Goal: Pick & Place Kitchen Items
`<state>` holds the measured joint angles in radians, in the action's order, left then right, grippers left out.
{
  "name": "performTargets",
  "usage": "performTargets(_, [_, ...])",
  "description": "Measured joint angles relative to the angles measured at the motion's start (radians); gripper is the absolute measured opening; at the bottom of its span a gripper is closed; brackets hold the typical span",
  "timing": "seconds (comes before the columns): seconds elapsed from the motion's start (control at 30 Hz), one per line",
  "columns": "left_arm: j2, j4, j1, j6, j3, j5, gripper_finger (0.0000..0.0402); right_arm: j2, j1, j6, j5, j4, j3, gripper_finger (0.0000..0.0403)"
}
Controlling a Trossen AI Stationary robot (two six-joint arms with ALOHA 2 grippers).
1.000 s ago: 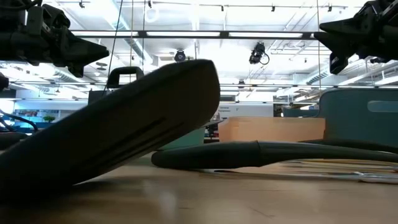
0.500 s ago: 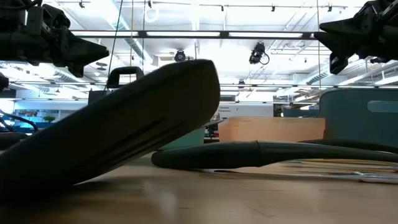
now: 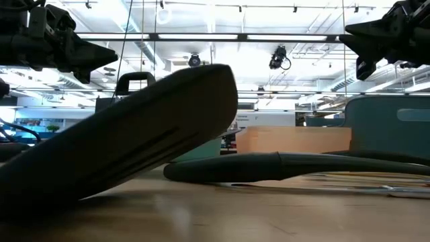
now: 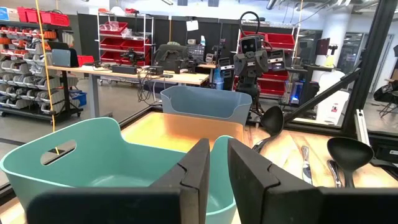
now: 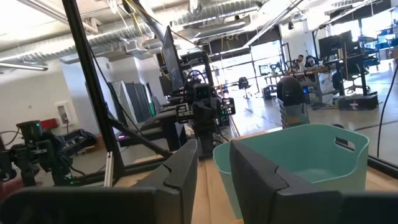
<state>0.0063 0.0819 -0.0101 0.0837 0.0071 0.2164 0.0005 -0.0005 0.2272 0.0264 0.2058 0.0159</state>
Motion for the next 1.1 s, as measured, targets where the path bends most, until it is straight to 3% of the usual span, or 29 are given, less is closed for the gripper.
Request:
performTargets(0.97, [0.000, 0.026, 0.000, 0.090, 0.000, -0.027, 0.0062, 0.000, 0.000, -0.039, 0.022, 0.030, 0.000, 0.0105])
performTargets(1.1, [0.000, 0.043, 0.000, 0.088, 0.000, -0.021, 0.0060, 0.004, 0.000, -0.059, 0.093, 0.026, 0.000, 0.0103])
